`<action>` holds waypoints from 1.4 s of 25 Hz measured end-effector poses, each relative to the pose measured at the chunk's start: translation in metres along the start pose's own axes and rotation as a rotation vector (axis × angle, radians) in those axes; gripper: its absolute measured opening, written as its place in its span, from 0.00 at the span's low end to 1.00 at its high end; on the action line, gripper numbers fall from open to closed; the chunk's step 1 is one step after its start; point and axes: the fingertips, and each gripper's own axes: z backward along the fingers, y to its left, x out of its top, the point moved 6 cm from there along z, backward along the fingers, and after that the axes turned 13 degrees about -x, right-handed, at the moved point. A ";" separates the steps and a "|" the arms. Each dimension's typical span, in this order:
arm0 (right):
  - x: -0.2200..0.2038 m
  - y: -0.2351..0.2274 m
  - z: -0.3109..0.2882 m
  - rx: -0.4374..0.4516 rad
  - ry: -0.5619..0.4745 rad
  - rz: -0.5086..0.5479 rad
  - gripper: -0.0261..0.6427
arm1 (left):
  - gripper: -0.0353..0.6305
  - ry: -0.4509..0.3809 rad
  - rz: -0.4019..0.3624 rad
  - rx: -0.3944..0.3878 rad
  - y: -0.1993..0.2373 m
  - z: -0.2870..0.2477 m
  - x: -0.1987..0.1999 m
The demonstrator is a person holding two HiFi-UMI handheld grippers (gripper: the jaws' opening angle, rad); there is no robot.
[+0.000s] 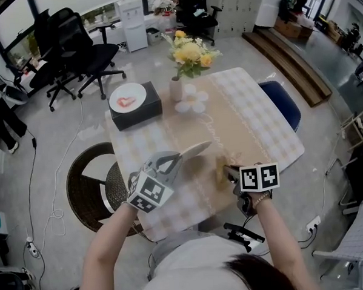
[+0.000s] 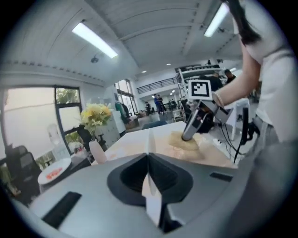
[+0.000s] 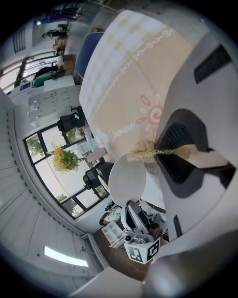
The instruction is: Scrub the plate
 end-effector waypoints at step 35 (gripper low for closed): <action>0.034 0.083 0.005 0.260 -0.038 0.821 0.09 | 0.08 0.314 -1.243 0.020 -0.052 -0.028 -0.024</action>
